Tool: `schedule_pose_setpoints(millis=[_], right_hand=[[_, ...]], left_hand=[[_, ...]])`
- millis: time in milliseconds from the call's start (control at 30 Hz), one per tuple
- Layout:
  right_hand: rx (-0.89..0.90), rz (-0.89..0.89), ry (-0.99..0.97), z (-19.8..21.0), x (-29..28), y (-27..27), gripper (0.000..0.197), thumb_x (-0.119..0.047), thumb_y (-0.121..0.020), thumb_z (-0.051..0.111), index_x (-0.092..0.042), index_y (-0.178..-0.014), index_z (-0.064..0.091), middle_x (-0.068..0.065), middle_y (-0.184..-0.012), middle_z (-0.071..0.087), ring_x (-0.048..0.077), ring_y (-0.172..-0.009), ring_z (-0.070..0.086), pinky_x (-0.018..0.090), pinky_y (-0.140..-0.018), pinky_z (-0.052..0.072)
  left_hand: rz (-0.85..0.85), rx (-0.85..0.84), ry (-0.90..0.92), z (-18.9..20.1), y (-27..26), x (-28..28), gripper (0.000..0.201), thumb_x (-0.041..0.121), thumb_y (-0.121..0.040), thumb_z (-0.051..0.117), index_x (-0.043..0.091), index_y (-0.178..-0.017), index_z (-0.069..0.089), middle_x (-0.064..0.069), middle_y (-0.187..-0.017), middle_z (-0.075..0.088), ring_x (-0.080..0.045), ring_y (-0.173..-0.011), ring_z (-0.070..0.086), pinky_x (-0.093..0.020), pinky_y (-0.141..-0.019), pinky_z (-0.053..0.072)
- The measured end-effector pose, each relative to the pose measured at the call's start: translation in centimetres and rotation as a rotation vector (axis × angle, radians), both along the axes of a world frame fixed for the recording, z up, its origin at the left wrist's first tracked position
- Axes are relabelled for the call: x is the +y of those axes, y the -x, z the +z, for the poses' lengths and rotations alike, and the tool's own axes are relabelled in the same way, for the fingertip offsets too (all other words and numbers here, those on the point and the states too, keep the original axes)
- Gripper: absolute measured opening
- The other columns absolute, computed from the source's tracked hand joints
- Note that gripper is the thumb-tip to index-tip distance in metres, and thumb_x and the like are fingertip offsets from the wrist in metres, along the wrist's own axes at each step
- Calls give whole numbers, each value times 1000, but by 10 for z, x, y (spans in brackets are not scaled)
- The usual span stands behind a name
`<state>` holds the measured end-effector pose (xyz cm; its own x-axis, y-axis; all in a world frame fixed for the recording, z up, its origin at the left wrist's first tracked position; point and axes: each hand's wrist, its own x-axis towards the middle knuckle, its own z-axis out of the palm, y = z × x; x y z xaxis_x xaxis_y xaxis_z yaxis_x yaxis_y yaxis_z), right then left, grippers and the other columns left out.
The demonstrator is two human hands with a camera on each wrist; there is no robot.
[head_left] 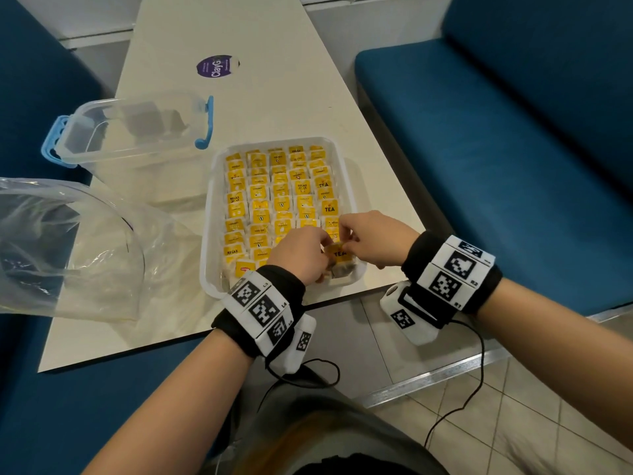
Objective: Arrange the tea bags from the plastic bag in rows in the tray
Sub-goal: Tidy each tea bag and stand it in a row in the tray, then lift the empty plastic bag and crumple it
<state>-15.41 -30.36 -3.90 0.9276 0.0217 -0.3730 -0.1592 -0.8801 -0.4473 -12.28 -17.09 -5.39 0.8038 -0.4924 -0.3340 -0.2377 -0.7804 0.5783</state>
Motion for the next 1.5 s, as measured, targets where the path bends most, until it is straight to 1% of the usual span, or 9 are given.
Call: schedule_pose_setpoints(millis=[167,467,667,767,900,1033,1200,1333,1500], right_hand=[[37,56,207,-4,9,-1,8,-12,-92,43,-16,-92,50,6,-91,57,17,-59,51,24,-54,41],[12,101,388,-10,17,-11,22,-18,-93,46,-16,-102,65,7,-103,63,26,-87,61,28,-68,42],[-43,170,427,6,26,-13,28,-26,-94,45,-16,-119,53,4,-120,54,25,-102,58,30,-72,39],[-97,248,331,30,50,-9,38,-38,-94,44,-19,-127,46,2,-123,49,24,-105,55,31,-74,40],[-205,357,186,57,95,-17,49,-42,-92,47,-21,-135,35,4,-125,45,25,-104,54,33,-77,45],[-276,460,3,65,156,-41,80,-35,-85,61,-27,-145,10,13,-131,33,32,-105,52,35,-81,46],[-33,404,-172,42,223,-83,114,-34,-73,76,-32,-146,-11,18,-141,24,38,-124,40,47,-102,39],[35,219,-355,28,243,-104,91,-26,-82,67,-19,-146,2,18,-133,43,33,-117,49,39,-98,43],[-67,187,-359,40,237,-110,32,-5,-89,44,-5,-121,43,17,-114,54,33,-100,58,37,-84,50]], left_hand=[[12,-64,-127,-7,0,-1,22,17,-89,59,19,-109,65,-7,-101,66,-24,-88,63,-32,-73,51],[107,-1,8,-3,-2,14,34,19,-86,64,17,-120,60,-2,-100,67,-21,-88,64,-37,-86,52],[377,-35,422,25,1,68,8,24,-89,62,22,-96,65,5,-82,65,-7,-60,61,-13,-50,43],[554,-212,538,39,4,111,10,19,-88,62,28,-85,65,12,-78,65,5,-58,56,-14,-53,42],[851,-619,420,55,12,162,13,21,-86,64,22,-100,63,12,-96,54,-2,-93,49,-22,-83,44],[1164,-881,161,63,8,206,69,35,-74,72,15,-133,44,-16,-141,28,-37,-129,25,-36,-102,24],[1190,-349,210,55,-25,251,93,41,-75,75,25,-147,18,-9,-149,29,-33,-135,30,-50,-106,29],[1086,-276,268,33,-46,261,21,21,-89,58,18,-110,56,-9,-105,59,-34,-103,59,-42,-88,48],[1091,-223,589,53,-44,253,31,5,-95,40,23,-113,57,-10,-114,61,-20,-74,64,-35,-65,55]])
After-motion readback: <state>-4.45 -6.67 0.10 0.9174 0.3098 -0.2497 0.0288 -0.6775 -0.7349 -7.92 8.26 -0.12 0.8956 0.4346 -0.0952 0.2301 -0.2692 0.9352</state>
